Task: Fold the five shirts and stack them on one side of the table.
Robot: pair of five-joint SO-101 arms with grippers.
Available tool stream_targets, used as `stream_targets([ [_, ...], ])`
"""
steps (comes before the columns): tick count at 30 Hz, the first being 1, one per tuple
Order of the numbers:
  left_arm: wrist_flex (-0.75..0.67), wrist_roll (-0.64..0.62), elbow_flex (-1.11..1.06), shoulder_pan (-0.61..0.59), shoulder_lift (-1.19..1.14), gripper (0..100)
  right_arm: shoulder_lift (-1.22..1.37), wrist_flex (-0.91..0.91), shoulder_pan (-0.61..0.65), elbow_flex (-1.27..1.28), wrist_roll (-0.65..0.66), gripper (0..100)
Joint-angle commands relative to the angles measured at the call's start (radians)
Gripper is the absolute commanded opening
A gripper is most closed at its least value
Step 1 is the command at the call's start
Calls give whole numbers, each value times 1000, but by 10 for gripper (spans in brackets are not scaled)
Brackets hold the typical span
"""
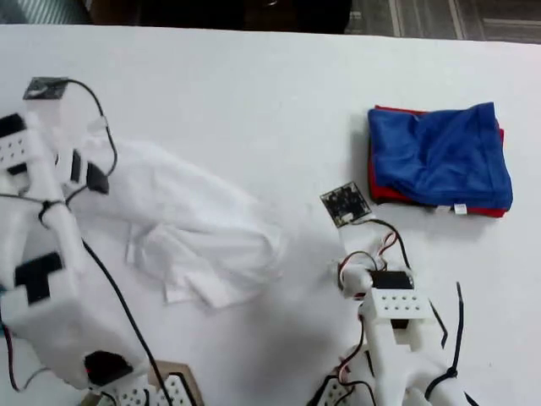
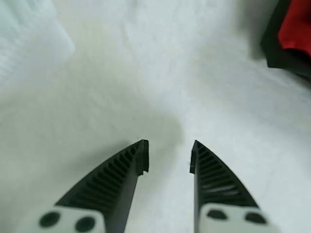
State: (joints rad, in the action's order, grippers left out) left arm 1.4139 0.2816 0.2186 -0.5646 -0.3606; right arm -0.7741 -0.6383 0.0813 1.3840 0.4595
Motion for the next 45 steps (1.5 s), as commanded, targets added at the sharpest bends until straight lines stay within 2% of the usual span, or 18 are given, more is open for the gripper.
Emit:
stream_targets([
  [1,51,-77,236,-11,-158,278,-22,7,4,-5,-6,146],
  [6,238,-72,470,-12,-408,275,-22,8,4,-5,-6,146],
  [8,345,-25,558,-12,-483,269,-22,10,4,-5,-8,146],
  [10,376,51,595,-17,-531,209,-22,12,4,-5,-8,146],
  [13,373,95,581,-71,-532,19,-22,13,4,-5,-8,146],
  [15,376,101,562,-112,-516,43,-22,13,4,-5,-8,146],
  [17,376,124,524,-166,-474,21,-22,13,4,-5,-8,146],
  [20,376,249,410,-227,-373,25,-22,13,4,-5,-8,146],
  [26,373,552,-58,-305,-8,25,-22,13,4,-5,-8,146],
  [29,356,623,-232,-315,186,26,-22,13,4,-5,-8,146],
  [31,305,585,-257,-292,288,28,-22,13,4,-5,-8,146],
  [34,183,417,-249,-221,362,54,-22,13,4,-5,-8,146],
  [40,-20,69,-222,-109,292,314,-22,13,4,-3,-8,146],
  [42,-77,-8,-189,-89,229,308,-22,13,4,-3,-8,146],
  [45,-144,-26,-82,-72,100,301,-22,13,4,-3,-8,146],
])
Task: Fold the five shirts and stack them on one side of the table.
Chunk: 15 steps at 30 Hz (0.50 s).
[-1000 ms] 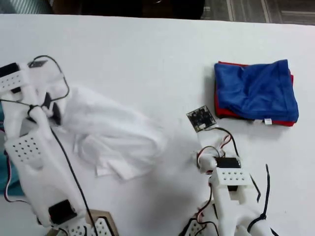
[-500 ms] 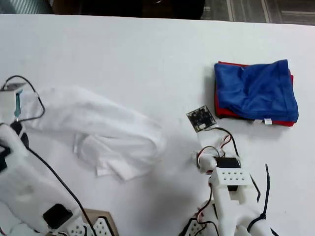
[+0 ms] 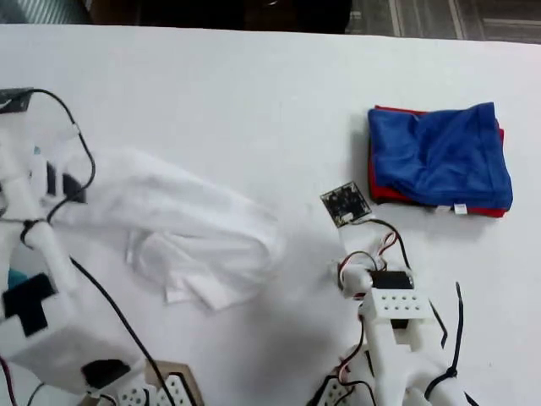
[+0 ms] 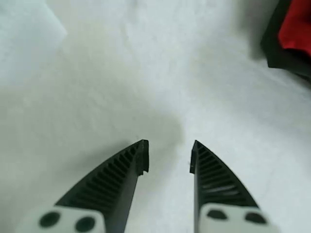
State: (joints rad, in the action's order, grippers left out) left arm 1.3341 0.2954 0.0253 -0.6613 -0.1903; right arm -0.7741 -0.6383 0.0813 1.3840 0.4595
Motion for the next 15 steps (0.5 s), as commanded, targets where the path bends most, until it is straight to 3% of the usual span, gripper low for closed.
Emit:
stream_targets([
  [1,-80,-41,165,25,-118,301,-22,13,4,-3,-8,146],
  [5,-86,-87,438,14,-322,303,-22,13,4,-3,-8,146],
  [15,100,-106,1027,18,-821,301,-22,13,4,-3,-8,146],
])
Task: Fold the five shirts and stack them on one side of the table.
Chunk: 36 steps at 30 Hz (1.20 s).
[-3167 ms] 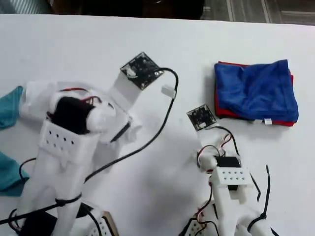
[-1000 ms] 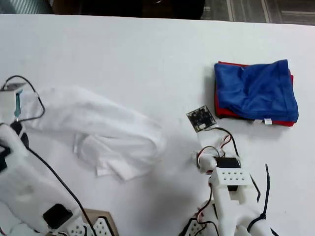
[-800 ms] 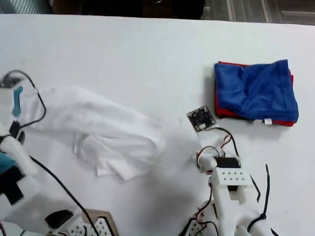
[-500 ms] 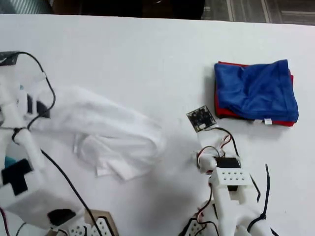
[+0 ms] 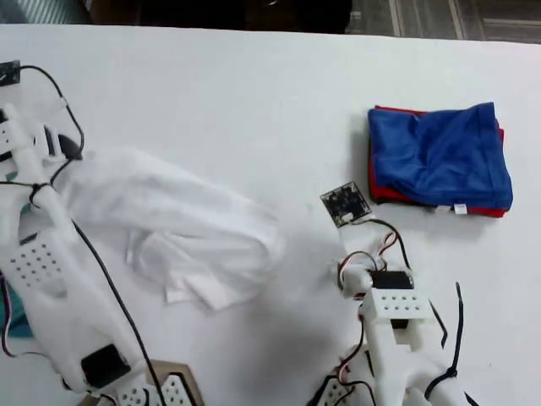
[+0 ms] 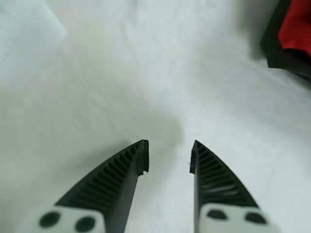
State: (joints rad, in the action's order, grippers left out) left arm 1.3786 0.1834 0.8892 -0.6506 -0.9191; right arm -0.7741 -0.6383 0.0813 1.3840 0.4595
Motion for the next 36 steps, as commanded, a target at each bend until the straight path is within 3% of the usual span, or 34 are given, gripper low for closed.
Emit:
stream_targets([
  [1,86,35,203,8,-138,301,-22,13,4,-3,-8,146],
  [4,196,160,320,12,-245,268,-22,13,4,-3,-8,146],
  [8,358,253,503,12,-316,9,-22,13,4,-3,-8,146],
  [12,414,198,613,-11,-282,24,-22,13,4,-3,-8,146],
  [16,414,207,533,-51,-129,24,-22,13,4,-3,-8,146],
  [20,414,282,229,-86,132,24,-22,13,4,-3,-8,146],
  [23,413,338,-151,-114,393,25,-22,13,4,-3,-8,146],
  [29,384,577,-966,-149,914,26,-22,-7,-5,-34,-8,145],
  [32,313,655,-1237,-232,1132,26,-19,-213,8,-213,-8,144],
  [36,216,787,-1423,-376,1352,26,-12,-452,74,-532,-9,144],
])
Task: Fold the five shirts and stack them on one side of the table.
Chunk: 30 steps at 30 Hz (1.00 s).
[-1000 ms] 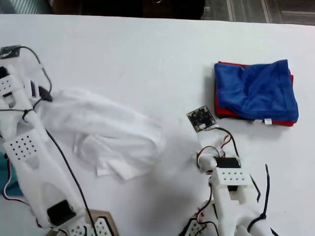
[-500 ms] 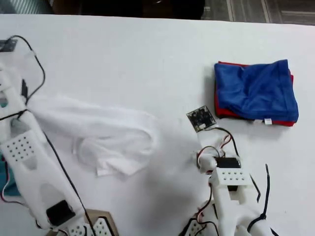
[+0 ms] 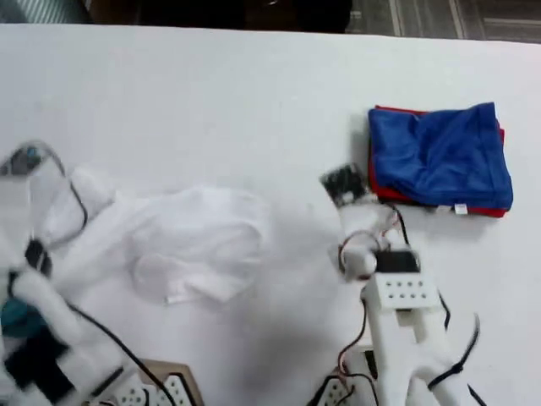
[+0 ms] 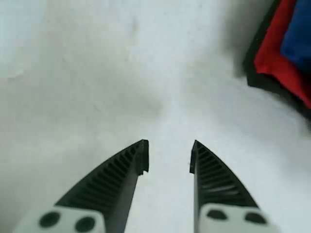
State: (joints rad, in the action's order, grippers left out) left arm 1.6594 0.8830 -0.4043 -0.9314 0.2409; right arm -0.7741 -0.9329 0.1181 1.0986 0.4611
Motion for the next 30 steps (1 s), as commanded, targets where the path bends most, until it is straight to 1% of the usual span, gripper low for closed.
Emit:
stream_targets([
  [1,-91,118,-159,-126,230,26,-8,-196,64,-316,-11,144],
  [3,-135,155,-206,-170,275,26,21,-254,139,-436,-32,144],
  [5,-164,158,-237,-195,281,26,97,-288,232,-531,-103,146],
  [8,-173,158,-257,-193,255,26,269,-292,364,-646,-178,148],
  [12,-173,137,-248,-181,207,26,545,-292,492,-787,-198,149],
  [14,-173,117,-248,-181,190,26,682,-295,519,-848,-183,159],
  [18,-173,110,-248,-181,184,26,920,-308,526,-977,-164,249],
  [20,-173,110,-245,-181,184,26,1007,-335,527,-1053,-164,276],
  [24,-172,109,-205,-183,181,26,1112,-414,555,-1183,-164,260],
  [28,-167,109,-168,-183,181,26,1167,-443,627,-1238,-158,203],
  [30,-164,109,-157,-183,181,26,1185,-446,668,-1240,-98,176],
])
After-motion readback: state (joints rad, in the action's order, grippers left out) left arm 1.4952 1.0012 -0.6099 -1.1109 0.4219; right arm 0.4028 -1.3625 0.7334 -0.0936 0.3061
